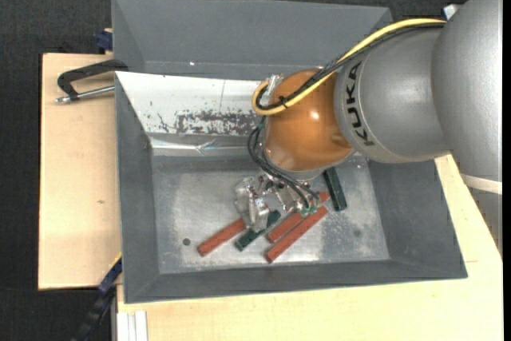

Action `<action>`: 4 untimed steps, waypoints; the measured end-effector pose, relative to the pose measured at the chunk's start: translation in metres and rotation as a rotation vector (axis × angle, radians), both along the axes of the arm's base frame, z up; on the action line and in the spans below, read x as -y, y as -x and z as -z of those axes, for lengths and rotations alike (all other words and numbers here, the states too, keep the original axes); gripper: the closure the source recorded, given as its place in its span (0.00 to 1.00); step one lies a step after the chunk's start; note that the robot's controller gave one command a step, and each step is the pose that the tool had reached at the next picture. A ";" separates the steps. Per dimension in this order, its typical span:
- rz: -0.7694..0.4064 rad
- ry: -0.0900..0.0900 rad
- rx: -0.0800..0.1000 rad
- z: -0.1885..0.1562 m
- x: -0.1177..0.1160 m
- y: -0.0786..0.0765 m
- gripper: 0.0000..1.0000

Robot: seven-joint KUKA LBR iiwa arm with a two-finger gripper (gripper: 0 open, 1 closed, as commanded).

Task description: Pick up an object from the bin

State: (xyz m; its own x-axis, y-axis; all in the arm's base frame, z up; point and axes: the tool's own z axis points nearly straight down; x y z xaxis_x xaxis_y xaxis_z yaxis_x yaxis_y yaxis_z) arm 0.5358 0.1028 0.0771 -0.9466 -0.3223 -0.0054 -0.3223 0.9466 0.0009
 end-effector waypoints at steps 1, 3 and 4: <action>0.000 0.000 -0.002 0.001 0.000 0.001 0.00; 0.001 0.000 -0.003 0.001 0.000 0.001 0.00; 0.000 0.000 -0.003 0.001 0.000 0.001 0.00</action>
Offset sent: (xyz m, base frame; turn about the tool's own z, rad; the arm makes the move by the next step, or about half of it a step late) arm 0.0000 0.0000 0.0000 0.0000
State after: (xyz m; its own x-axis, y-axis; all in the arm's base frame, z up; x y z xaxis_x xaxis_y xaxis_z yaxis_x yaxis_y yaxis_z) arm 0.5350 0.1027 0.0762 -0.9468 -0.3220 -0.0028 -0.3220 0.9468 0.0018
